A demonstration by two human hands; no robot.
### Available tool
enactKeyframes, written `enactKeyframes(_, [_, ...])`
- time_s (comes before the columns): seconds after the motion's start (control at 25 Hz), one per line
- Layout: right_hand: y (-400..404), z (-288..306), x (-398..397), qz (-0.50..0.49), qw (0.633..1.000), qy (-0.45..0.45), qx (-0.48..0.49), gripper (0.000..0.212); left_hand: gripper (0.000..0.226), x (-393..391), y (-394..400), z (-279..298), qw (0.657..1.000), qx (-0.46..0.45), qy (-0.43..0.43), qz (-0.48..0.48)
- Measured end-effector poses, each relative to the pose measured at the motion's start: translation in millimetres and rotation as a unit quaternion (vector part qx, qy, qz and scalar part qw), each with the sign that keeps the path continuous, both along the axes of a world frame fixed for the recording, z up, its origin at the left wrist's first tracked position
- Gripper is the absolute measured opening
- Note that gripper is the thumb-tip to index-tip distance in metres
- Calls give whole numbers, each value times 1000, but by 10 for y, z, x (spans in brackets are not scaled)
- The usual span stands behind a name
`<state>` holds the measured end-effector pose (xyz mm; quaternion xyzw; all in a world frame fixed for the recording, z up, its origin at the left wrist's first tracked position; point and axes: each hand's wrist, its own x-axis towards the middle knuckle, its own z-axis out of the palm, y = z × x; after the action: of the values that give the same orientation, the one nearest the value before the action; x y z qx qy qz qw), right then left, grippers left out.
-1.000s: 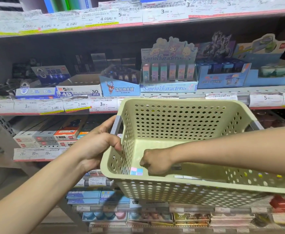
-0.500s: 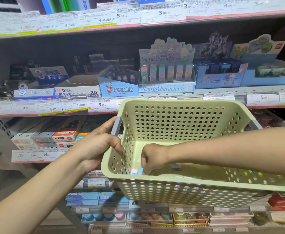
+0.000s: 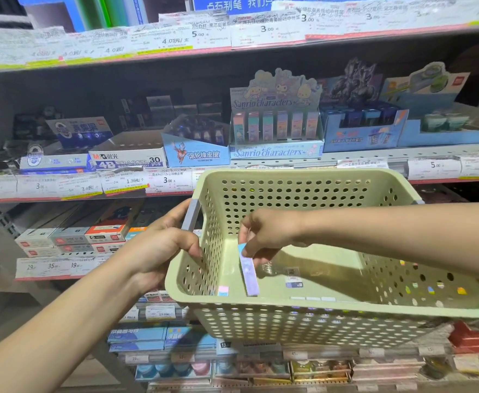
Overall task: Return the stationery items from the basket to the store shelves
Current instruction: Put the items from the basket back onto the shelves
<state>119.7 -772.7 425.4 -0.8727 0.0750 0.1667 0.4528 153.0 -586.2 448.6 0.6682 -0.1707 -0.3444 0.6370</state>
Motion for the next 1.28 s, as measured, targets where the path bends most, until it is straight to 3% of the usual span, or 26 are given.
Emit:
enactKeyframes(0.24, [-265,393,-68,-42,989,-131,45,21,84,7,5,21,1000,9,3,-1])
enactKeyframes(0.44, [-473,722,-102,-66,967,-246,19,24,85,25,18,17,1000,14,-2,-2])
enactKeyframes(0.56, [-610,870,-74,-101,941,-322,12,27,84,35,23,14,1000,13,-5,1])
enactKeyframes(0.76, [-890,1034,130,-157,875,-450,-90,23,83,18,8,32,1000,21,-11,4])
enactKeyframes(0.92, [-1051,1079,266,-186,845,-472,-169,25,81,-15,-1,48,1000,16,-7,8])
enactKeyframes(1.28, [-1107,994,419,-183,848,-461,-187,24,83,-24,-1,55,1000,15,-4,4])
